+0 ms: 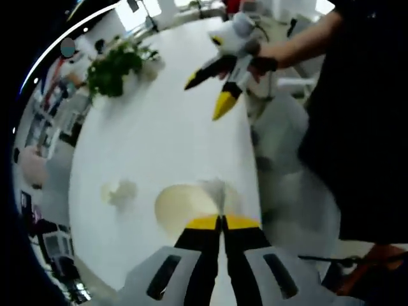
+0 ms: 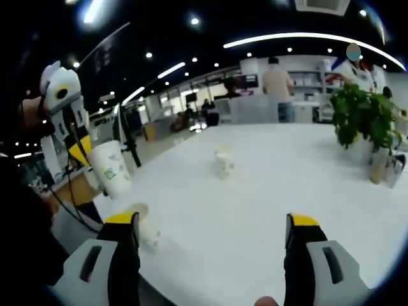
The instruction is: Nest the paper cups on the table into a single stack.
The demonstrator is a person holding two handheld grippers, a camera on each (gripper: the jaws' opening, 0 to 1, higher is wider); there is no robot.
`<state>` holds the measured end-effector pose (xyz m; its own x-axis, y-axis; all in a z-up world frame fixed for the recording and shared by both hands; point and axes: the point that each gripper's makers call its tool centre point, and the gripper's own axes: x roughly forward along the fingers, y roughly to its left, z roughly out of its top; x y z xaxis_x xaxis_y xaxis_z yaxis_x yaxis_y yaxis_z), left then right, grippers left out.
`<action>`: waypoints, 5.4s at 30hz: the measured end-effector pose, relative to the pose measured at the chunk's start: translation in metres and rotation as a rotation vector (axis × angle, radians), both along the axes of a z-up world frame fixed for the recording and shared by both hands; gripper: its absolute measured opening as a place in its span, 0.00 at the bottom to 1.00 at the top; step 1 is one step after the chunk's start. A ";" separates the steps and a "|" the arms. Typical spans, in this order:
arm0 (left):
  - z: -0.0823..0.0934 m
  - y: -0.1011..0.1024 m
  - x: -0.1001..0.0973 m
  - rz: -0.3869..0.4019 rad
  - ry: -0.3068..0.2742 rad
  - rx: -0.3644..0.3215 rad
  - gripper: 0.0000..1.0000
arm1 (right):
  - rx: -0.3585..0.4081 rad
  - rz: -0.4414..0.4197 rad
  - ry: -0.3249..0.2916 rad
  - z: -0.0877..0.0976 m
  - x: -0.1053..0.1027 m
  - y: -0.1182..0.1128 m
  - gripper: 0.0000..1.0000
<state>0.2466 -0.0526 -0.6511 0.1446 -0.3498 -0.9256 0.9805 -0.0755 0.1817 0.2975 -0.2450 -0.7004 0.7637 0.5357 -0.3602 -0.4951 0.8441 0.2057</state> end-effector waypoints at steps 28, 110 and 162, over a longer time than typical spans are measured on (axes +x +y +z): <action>-0.066 -0.017 -0.005 -0.080 0.039 0.077 0.00 | 0.017 -0.033 0.006 0.002 -0.005 -0.013 0.93; -0.069 0.002 0.015 0.333 0.214 -0.376 0.38 | 0.014 0.002 0.022 0.002 -0.006 -0.005 0.93; 0.006 0.072 0.102 0.782 -0.023 -0.894 0.99 | -0.195 0.210 -0.050 0.018 0.083 0.024 0.92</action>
